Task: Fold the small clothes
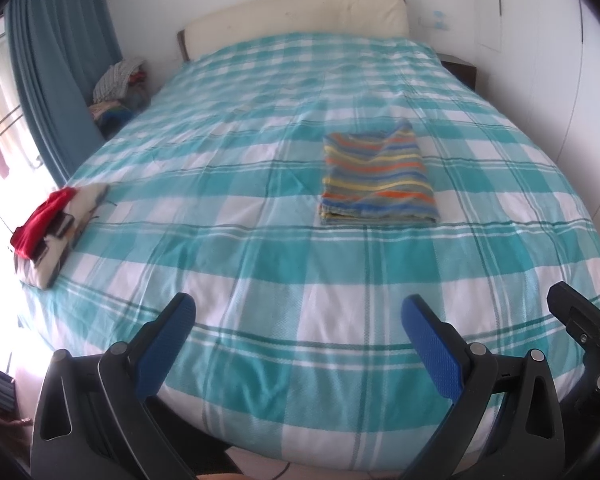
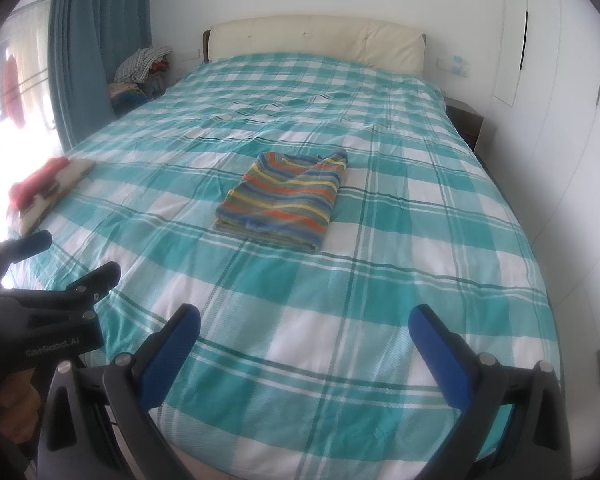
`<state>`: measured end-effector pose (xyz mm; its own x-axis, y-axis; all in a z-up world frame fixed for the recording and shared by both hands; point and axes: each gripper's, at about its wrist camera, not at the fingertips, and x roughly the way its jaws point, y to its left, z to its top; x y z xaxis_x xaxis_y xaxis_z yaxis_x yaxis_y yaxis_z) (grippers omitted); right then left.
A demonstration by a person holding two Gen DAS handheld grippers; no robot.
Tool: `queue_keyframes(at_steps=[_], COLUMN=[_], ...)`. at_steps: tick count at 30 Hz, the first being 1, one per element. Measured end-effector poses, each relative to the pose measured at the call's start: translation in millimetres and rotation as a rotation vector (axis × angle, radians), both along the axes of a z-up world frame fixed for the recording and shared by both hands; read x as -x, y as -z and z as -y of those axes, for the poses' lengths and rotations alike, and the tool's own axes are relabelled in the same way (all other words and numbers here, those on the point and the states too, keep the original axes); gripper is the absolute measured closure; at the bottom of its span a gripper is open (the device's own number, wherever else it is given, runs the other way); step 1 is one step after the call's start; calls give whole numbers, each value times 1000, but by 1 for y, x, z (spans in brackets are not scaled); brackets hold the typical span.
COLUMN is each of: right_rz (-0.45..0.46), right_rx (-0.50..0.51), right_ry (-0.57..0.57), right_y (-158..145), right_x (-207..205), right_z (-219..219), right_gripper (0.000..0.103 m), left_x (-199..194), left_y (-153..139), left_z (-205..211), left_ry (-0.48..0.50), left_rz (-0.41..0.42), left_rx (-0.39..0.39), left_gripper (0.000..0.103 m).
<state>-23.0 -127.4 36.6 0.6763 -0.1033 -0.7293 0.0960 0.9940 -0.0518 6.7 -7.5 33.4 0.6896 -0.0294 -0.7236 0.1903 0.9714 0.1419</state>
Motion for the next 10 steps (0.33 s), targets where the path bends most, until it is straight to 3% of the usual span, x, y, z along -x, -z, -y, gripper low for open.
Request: queue_keyframes(at_steps=[10], right_rz=[0], right_rx=[-3], right_ry=[2], right_y=[0], right_x=[0], right_z=[2], right_gripper=[0], left_x=[5], left_y=[-5], left_z=[3], left_ry=[9], left_rz=[36], left_rx=[-17], left_gripper=[0])
